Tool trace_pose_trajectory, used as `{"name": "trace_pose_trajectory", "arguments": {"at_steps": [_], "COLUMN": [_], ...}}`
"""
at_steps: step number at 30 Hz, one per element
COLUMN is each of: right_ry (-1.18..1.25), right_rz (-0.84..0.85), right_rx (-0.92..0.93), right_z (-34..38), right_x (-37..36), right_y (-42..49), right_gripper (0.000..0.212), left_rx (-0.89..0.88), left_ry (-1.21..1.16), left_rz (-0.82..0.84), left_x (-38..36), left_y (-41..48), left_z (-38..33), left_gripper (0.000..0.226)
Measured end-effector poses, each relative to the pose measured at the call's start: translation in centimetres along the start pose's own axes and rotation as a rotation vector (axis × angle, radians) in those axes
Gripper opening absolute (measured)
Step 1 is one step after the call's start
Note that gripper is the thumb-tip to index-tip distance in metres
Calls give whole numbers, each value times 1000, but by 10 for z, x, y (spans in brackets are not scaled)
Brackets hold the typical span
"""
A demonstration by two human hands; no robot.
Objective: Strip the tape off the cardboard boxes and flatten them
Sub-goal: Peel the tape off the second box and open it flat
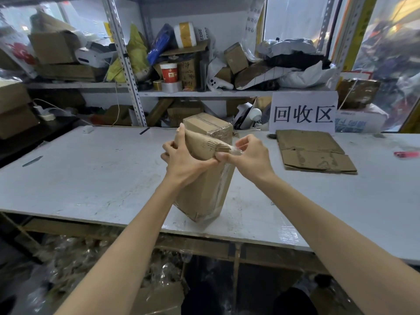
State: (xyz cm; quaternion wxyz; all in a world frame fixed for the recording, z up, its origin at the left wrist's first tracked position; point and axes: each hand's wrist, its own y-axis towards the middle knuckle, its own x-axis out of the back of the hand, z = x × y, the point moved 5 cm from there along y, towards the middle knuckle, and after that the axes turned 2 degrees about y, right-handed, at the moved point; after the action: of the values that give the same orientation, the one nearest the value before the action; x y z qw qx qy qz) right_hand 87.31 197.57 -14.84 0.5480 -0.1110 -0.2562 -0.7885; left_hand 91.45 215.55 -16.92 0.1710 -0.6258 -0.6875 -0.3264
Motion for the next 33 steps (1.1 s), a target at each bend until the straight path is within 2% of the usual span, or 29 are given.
{"name": "trace_pose_trajectory", "arguments": {"at_steps": [6,10,16,18,20,23,25,27,29,31,33], "right_ry": [-17,-19,-227,-244,-270,-211,-159,-133,-182,-145,-23], "right_rz": [-94,-111,-38,-9,20,38,119,262,337,247,106], "right_rx": [113,152,318,323,329,502,624,635,649,655,535], "right_z": [-6,-8,6,8,11,28,32,28,23,23,23], "right_x": [0,4,0,1,0,-6,-14,-23,-30,-30,-21], "right_y": [4,5,4,5,2,-19,-35,-46,-50,-47,-37], "right_gripper": [27,21,17,25,50,82,90,93,78,51,43], "left_rx": [-33,-80,-46,12,58,105,174,308,429,439,339], "left_ry": [34,60,64,54,-22,-134,-168,-303,-405,-371,-370], "left_rz": [45,44,32,41,40,27,6,18,49,89,133], "left_x": [5,1,7,14,24,34,38,41,40,38,40], "left_y": [-6,-15,-11,-6,0,7,10,12,12,10,10], "left_z": [8,7,9,11,10,4,7,17,29,34,30], "left_gripper": [143,140,135,134,130,122,117,121,128,130,130]}}
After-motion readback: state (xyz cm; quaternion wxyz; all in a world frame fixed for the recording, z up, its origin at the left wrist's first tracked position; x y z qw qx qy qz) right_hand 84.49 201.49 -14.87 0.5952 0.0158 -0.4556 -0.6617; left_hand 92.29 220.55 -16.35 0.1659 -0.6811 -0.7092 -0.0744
